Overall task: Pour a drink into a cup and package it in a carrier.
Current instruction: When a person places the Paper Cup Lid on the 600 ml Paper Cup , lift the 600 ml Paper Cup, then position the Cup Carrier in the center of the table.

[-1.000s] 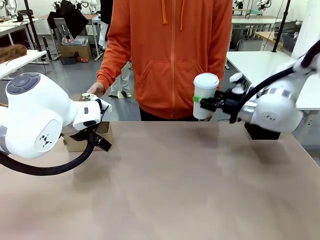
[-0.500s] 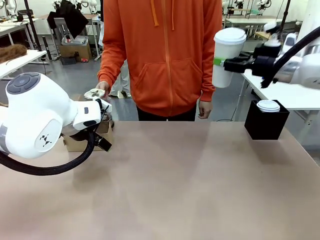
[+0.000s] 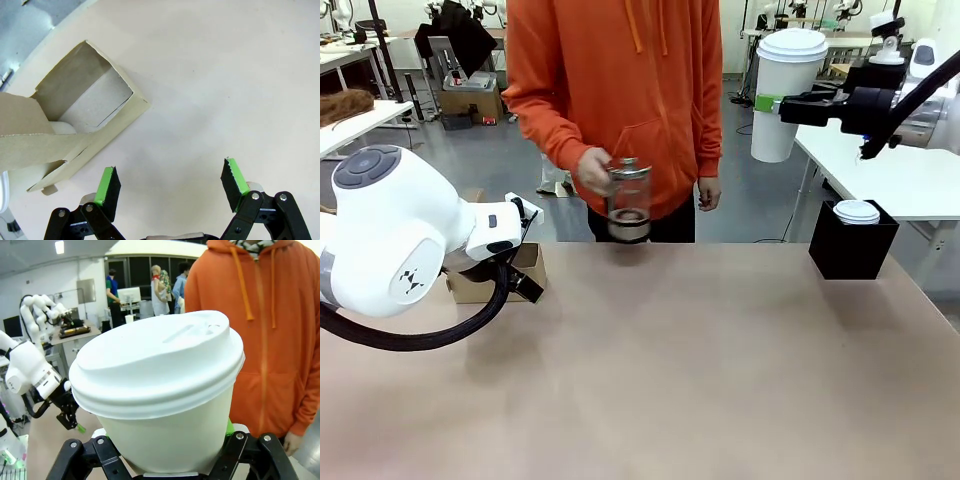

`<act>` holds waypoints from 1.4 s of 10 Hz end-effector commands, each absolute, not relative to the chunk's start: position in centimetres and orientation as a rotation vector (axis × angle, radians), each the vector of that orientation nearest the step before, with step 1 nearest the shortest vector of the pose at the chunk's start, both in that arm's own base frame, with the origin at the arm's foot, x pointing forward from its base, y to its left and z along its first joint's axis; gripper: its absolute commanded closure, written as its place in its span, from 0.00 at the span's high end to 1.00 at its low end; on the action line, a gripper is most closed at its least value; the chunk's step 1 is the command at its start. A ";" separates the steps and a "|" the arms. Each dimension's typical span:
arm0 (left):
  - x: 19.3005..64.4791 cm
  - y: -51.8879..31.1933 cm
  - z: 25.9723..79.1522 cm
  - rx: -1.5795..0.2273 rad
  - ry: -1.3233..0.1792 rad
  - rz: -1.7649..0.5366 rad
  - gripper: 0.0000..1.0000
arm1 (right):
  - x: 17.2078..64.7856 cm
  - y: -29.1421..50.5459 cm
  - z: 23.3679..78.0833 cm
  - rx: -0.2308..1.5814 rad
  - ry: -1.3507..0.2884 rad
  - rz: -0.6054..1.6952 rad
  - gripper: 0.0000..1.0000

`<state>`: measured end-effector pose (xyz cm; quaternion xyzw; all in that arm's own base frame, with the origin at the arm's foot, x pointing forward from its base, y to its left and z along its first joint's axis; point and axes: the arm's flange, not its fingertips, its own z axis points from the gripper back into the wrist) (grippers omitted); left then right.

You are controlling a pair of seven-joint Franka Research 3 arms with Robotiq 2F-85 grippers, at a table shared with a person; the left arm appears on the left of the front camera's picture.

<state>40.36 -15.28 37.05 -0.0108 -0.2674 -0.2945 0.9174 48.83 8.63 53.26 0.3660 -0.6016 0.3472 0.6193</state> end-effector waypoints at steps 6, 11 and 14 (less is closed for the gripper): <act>40.4 -15.2 37.1 -0.025 -0.550 -0.604 1.00 | 49.0 8.4 54.1 0.831 -1.402 0.802 0.80; 40.4 -15.3 37.1 -0.022 -0.550 -0.606 1.00 | 49.0 8.4 54.1 0.831 -1.402 0.802 0.80; 40.6 -15.3 42.8 -0.028 -0.494 -0.524 1.00 | 49.0 8.4 54.1 0.831 -1.402 0.802 0.80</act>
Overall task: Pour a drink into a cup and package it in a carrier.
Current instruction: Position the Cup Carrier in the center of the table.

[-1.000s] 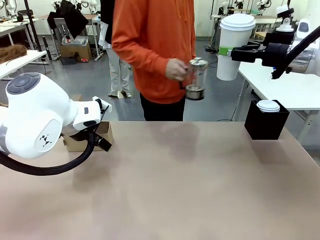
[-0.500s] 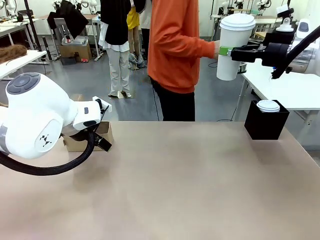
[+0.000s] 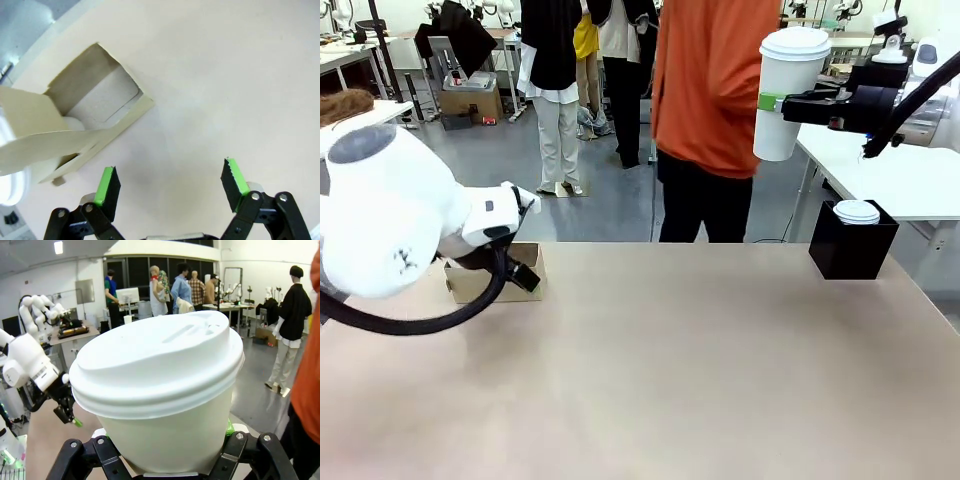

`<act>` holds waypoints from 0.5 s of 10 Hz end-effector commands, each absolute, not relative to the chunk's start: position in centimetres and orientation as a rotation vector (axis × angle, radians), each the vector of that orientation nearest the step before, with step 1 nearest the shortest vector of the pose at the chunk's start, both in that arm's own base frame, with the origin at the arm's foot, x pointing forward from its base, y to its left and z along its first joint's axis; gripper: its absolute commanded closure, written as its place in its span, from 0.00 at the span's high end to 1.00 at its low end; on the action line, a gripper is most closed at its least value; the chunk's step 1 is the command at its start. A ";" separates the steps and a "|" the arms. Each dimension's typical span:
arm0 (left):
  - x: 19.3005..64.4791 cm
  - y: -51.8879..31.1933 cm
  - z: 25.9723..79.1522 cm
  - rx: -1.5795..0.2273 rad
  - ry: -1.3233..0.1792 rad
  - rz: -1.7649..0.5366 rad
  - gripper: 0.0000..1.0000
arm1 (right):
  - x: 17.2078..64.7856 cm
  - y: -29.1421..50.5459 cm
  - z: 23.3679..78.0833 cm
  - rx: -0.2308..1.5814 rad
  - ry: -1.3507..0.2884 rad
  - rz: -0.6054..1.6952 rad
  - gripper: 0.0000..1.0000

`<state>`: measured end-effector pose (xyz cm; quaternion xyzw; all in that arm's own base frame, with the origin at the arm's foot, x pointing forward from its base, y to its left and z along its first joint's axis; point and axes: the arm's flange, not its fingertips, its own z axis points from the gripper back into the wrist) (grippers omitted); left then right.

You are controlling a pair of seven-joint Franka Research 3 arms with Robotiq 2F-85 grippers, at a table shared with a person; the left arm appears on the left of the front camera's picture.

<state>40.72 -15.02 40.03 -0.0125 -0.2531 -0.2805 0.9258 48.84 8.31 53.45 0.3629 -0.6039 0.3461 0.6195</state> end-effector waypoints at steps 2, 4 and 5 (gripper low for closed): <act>40.8 -16.3 48.1 -0.046 -0.458 -0.440 1.00 | 49.0 8.4 54.1 0.831 -1.402 0.802 0.80; 42.4 -15.8 53.4 -0.049 -0.401 -0.328 1.00 | 49.0 8.4 54.1 0.831 -1.402 0.802 0.80; 43.5 -16.1 55.2 -0.027 -0.380 -0.276 1.00 | 49.0 8.4 54.1 0.831 -1.402 0.802 0.80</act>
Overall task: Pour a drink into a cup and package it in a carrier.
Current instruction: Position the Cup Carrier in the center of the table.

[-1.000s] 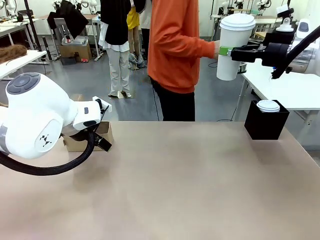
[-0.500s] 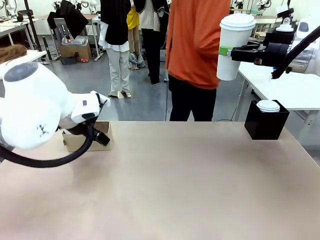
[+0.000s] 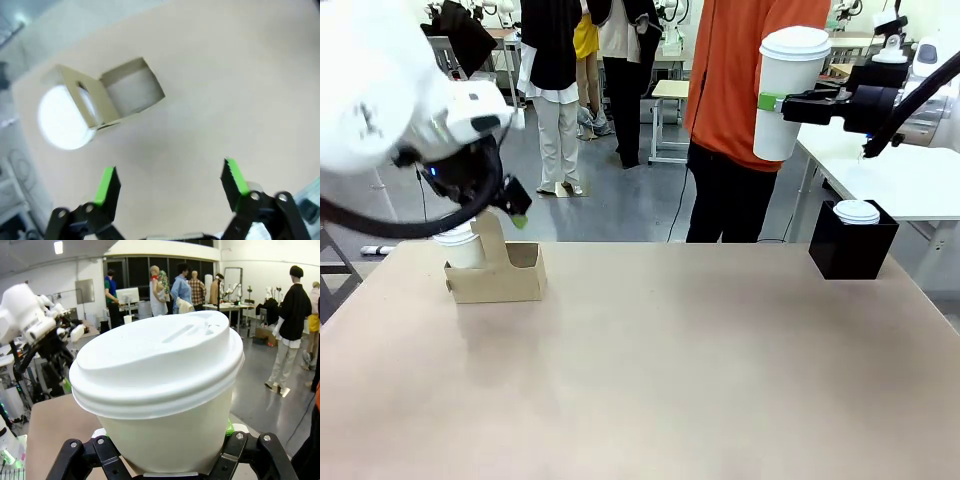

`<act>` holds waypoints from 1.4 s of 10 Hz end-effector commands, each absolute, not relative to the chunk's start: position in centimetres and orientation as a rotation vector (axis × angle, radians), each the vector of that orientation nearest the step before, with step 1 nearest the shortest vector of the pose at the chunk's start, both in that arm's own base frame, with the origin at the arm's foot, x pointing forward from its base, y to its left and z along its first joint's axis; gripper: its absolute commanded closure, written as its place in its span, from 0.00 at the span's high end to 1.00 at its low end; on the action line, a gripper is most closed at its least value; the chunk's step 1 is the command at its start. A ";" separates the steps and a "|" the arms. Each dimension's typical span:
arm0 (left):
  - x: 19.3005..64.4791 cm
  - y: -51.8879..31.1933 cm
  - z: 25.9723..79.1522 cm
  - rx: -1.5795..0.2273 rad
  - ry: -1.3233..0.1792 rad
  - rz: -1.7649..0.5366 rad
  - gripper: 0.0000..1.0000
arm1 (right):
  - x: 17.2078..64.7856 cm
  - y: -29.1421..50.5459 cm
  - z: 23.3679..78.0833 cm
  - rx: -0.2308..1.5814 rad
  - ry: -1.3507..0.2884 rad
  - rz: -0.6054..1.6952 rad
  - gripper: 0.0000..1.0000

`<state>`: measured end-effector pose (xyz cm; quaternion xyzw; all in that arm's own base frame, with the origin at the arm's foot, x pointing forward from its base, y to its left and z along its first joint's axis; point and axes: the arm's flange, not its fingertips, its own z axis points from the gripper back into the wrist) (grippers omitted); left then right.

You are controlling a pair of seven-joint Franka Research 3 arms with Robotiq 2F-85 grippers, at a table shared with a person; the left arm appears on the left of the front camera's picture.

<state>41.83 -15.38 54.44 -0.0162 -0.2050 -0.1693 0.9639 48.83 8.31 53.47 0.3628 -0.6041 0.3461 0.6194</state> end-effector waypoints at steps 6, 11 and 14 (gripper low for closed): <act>52.4 -11.8 55.5 0.007 -0.280 -0.021 1.00 | 49.0 8.4 54.1 0.831 -1.402 0.802 0.80; 55.2 -9.8 51.6 0.028 -0.231 0.047 1.00 | 49.0 8.4 54.1 0.831 -1.402 0.802 0.80; 55.6 -9.3 51.5 0.049 -0.211 0.099 0.00 | 49.0 8.4 54.1 0.831 -1.402 0.802 0.80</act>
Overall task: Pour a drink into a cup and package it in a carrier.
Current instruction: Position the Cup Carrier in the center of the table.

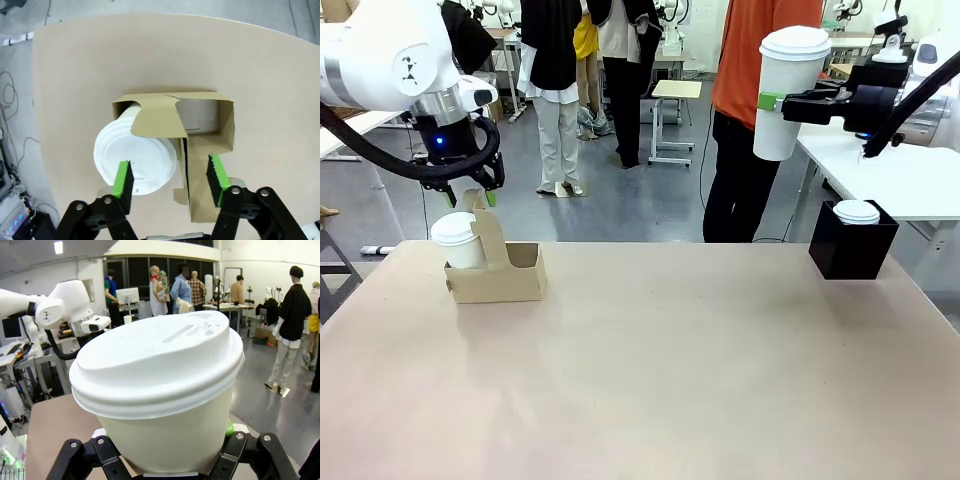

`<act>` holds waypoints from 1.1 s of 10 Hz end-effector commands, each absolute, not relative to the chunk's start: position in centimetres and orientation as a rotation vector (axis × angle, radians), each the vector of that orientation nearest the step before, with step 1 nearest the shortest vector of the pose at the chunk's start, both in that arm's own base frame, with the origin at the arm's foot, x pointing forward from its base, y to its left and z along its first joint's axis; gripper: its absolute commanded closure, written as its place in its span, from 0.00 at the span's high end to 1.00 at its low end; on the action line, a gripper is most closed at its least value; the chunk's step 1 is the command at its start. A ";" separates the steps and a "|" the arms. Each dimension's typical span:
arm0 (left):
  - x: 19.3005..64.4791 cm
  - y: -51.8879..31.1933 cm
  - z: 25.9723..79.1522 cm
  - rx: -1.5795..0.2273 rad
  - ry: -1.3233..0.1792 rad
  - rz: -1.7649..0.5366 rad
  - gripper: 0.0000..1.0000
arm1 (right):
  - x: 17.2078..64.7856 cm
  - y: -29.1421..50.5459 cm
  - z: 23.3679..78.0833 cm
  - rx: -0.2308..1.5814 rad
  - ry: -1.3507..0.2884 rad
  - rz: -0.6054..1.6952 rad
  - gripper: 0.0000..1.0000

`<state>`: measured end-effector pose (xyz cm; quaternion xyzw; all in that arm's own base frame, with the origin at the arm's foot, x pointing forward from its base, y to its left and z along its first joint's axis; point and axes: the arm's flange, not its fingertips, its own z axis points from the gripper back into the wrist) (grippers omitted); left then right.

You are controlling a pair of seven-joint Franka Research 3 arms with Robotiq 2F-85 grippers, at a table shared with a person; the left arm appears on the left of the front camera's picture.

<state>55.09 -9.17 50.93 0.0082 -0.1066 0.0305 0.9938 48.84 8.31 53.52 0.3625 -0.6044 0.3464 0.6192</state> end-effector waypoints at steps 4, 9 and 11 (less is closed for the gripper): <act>55.9 -9.4 50.9 0.014 -0.214 0.113 0.03 | 49.0 8.4 54.1 0.831 -1.402 0.802 0.80; 55.6 -10.0 50.7 0.003 -0.209 0.083 0.00 | 49.0 8.4 54.1 0.831 -1.402 0.802 0.80; 55.6 -10.0 50.7 0.003 -0.209 0.083 0.00 | 49.0 8.4 54.1 0.831 -1.402 0.802 0.80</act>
